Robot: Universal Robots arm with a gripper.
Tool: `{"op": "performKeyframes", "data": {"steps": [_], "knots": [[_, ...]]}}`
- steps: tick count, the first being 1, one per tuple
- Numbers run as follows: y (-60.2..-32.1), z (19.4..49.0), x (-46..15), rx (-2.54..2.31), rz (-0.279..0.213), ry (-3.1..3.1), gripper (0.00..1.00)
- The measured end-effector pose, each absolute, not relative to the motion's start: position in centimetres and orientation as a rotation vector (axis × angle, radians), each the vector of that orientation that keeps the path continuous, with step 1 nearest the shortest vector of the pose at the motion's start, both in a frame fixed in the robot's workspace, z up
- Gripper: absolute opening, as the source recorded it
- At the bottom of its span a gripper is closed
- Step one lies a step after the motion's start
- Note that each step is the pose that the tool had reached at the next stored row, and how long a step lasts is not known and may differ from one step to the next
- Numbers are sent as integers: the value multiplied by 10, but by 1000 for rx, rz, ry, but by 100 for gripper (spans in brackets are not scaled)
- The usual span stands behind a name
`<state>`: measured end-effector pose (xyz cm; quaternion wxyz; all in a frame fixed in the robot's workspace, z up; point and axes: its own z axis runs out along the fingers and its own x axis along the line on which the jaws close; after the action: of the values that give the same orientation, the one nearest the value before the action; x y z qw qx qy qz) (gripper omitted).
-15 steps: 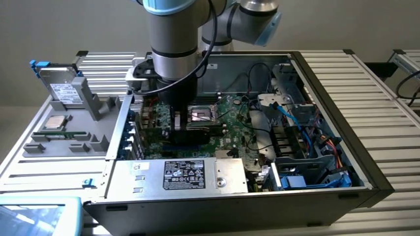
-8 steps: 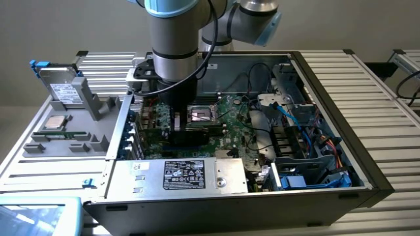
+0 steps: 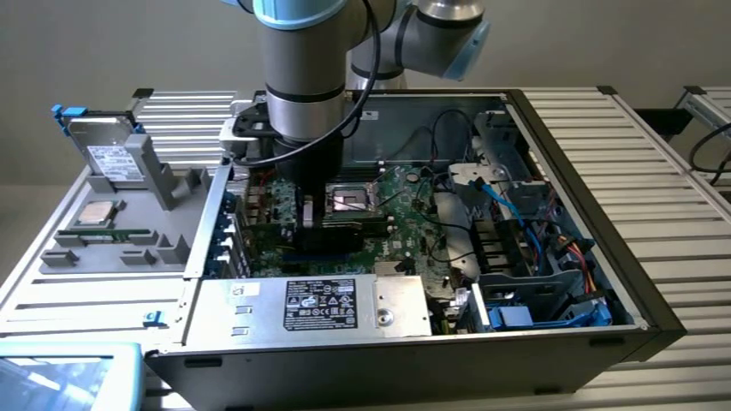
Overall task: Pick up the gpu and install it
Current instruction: 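Insert the gpu into the slot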
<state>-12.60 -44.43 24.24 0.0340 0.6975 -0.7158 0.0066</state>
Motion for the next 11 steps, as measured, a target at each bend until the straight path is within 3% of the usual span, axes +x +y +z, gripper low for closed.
{"op": "performKeyframes", "data": {"steps": [11], "knots": [[-445,242,-126,2144,18,-2201,28]]}}
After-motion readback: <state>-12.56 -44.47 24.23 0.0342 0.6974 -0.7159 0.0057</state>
